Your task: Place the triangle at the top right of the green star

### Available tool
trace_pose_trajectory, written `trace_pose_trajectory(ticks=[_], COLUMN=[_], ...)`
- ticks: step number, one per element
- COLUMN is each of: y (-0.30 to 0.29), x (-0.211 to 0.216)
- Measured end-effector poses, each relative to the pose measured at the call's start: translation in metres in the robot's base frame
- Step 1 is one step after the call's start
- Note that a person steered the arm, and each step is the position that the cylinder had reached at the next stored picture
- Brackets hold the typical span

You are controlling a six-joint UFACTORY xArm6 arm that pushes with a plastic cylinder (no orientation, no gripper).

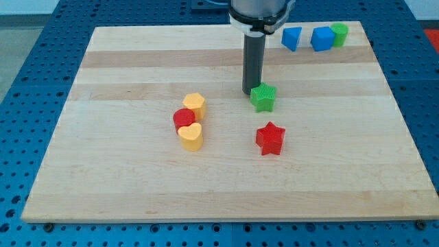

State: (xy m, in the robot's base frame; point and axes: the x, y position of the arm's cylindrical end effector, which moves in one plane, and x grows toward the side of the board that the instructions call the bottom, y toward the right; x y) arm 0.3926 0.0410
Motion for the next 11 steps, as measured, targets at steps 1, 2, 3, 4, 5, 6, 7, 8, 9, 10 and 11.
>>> trace_pose_trajectory(ticks=[1, 2, 3, 4, 5, 6, 7, 8, 9, 10, 11], y=[0.0, -0.001, -0.013, -0.034, -0.037, -0.027, 0.012, 0.064, 0.064, 0.071, 0.071], x=[0.004, 0.004, -0.025, -0.076, -0.143, -0.2, -0.201, -0.2, -0.201, -0.201, -0.201])
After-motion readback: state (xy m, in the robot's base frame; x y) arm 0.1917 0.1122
